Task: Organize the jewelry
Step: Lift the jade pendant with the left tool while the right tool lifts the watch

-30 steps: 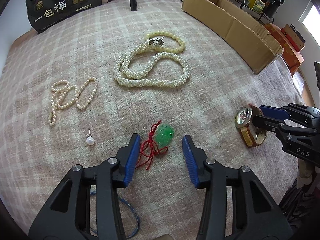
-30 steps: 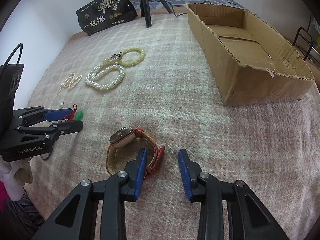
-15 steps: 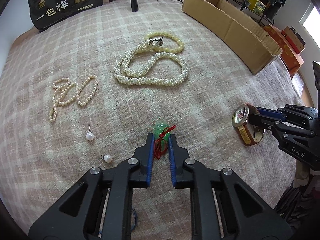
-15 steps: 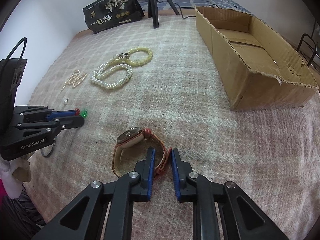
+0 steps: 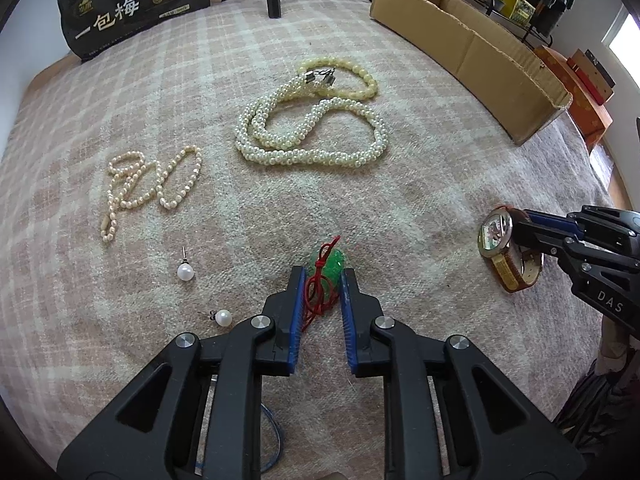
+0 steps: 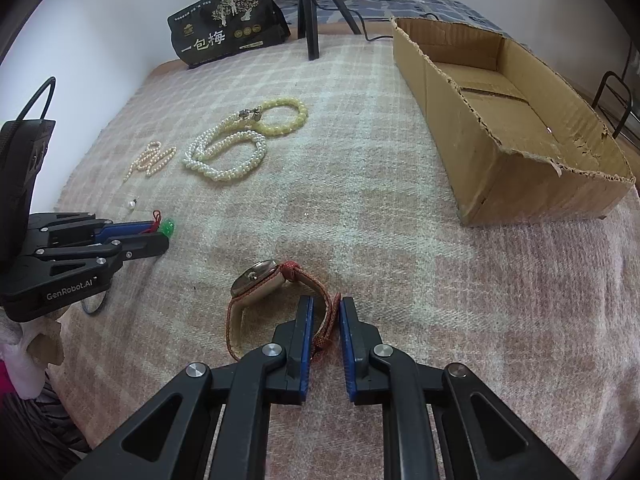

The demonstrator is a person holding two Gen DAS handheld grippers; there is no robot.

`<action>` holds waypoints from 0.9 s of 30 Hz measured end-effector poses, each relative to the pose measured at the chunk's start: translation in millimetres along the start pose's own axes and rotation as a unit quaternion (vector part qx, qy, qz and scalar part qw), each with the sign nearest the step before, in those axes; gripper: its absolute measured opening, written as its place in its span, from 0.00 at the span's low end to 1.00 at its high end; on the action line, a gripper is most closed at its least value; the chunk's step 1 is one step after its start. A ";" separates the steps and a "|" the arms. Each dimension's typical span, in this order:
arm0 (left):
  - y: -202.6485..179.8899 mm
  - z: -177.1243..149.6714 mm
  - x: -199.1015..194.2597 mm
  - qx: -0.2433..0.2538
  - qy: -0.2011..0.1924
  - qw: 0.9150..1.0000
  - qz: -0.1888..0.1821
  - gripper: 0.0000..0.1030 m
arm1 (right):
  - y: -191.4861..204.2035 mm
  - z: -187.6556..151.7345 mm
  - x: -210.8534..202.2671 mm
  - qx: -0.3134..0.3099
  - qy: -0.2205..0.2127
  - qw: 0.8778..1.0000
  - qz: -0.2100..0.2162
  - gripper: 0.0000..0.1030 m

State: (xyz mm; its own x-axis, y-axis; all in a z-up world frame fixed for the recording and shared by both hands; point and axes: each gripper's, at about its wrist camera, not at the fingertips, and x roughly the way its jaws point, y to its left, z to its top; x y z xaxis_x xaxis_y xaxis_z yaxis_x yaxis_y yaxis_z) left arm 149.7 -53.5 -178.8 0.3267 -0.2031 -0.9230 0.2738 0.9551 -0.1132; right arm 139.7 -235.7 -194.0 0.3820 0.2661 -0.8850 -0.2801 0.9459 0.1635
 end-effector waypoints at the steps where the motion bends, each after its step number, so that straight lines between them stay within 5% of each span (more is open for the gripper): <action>1: 1.8 1.3 1.3 -0.005 0.002 1.000 -0.005 0.16 | 0.4 0.3 0.0 -0.001 0.000 1.000 0.000 0.11; 27: 4.5 1.8 -28.2 -0.024 -0.046 0.999 0.003 0.12 | 9.8 3.6 -21.7 -0.020 -0.039 0.999 -0.007 0.10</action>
State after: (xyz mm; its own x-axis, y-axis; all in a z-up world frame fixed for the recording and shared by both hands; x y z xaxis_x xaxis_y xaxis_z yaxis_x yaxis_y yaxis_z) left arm 143.3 -43.9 -152.6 0.4110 -0.2143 -0.8861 0.2292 0.9650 -0.1271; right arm 131.8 -231.4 -171.6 0.4527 0.2670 -0.8508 -0.3077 0.9423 0.1320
